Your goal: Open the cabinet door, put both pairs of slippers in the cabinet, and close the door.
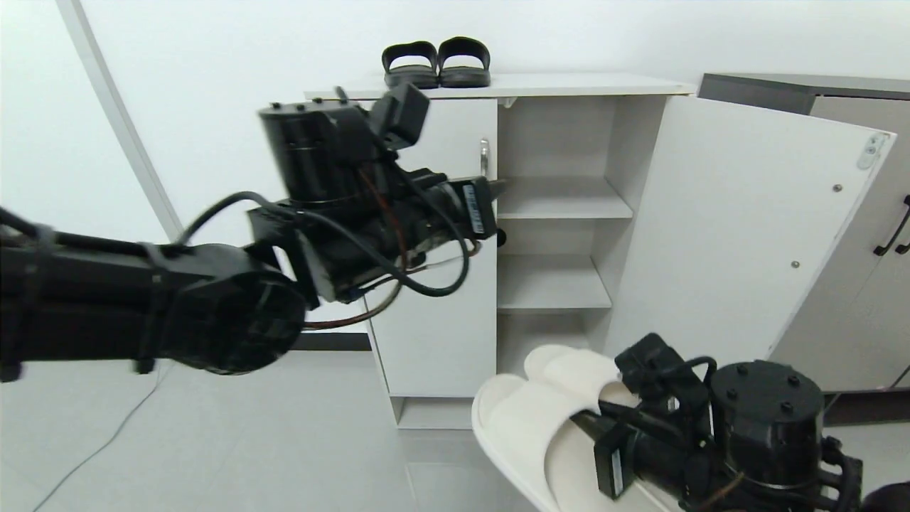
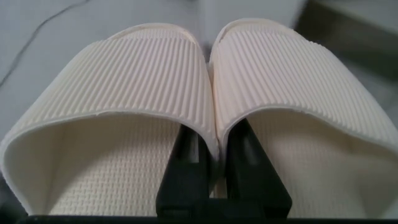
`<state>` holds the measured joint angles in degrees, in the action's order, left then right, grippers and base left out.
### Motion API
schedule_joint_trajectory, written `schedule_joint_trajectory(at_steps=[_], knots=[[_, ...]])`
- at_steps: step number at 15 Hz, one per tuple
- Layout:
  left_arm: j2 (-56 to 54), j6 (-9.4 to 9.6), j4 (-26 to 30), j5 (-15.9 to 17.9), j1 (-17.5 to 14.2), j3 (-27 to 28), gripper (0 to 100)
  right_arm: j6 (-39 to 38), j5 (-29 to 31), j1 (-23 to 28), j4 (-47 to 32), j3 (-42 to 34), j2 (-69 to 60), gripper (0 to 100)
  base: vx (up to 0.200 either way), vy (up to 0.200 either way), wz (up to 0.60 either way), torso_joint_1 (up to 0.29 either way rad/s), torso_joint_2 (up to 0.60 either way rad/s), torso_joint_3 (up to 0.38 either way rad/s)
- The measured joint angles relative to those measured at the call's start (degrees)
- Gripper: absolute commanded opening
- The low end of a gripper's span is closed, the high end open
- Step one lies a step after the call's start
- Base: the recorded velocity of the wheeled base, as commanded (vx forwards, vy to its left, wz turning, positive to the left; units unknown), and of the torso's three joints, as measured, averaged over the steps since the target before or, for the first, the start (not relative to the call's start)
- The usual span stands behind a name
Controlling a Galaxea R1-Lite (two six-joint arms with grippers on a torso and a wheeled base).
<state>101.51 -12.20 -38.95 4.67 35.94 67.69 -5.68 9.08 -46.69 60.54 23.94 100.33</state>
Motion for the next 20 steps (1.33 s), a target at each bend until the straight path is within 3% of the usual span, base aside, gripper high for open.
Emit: schedule_joint_trajectory(at_steps=[2,5,8,10,12,14,15,18,20], knots=[[-9.4,3.32,3.2,-7.5,-3.8,-7.8,0,-2.5,8.4,3.2,-0.7,6.3,3.5,0,0.0,0.0,0.0,0.0,0.0,0.0],[-26.0,5.01,8.7,-14.6,-9.7,-18.7,0,-3.4,18.9,6.3,-1.3,14.1,9.4,0,0.0,0.0,0.0,0.0,0.0,0.0],[-46.3,5.83,20.5,-20.4,-16.3,-28.1,0,-2.9,21.7,7.4,-1.4,18.6,12.8,0,0.0,0.0,0.0,0.0,0.0,0.0],[-60.7,6.9,29.3,-22.6,-23.7,-34.4,0,-2.2,21.9,7.8,-1.4,19.1,13.6,0,0.0,0.0,0.0,0.0,0.0,0.0],[-73.7,8.86,34.8,-22.5,-31.1,-41.0,0,-2.1,22.0,7.9,-1.3,18.9,13.8,0,0.0,0.0,0.0,0.0,0.0,0.0],[-85.2,10.73,38.8,-20.3,-36.3,-49.6,0,-2.0,22.0,7.6,-1.3,18.4,13.9,0,0.0,0.0,0.0,0.0,0.0,0.0],[-89.1,10.76,38.8,-19.4,-38.0,-53.3,0,-2.0,22.0,7.6,-1.1,18.0,13.9,0,0.0,0.0,0.0,0.0,0.0,0.0],[-94.7,10.51,35.5,-11.4,-40.1,-63.6,0,-2.0,22.0,7.4,-1.1,17.5,14.0,0,0.0,0.0,0.0,0.0,0.0,0.0],[-96.1,9.91,37.6,-8.3,-40.4,-66.7,0,-2.0,22.0,7.2,-1.1,17.4,14.0,0,0.0,0.0,0.0,0.0,0.0,0.0]])
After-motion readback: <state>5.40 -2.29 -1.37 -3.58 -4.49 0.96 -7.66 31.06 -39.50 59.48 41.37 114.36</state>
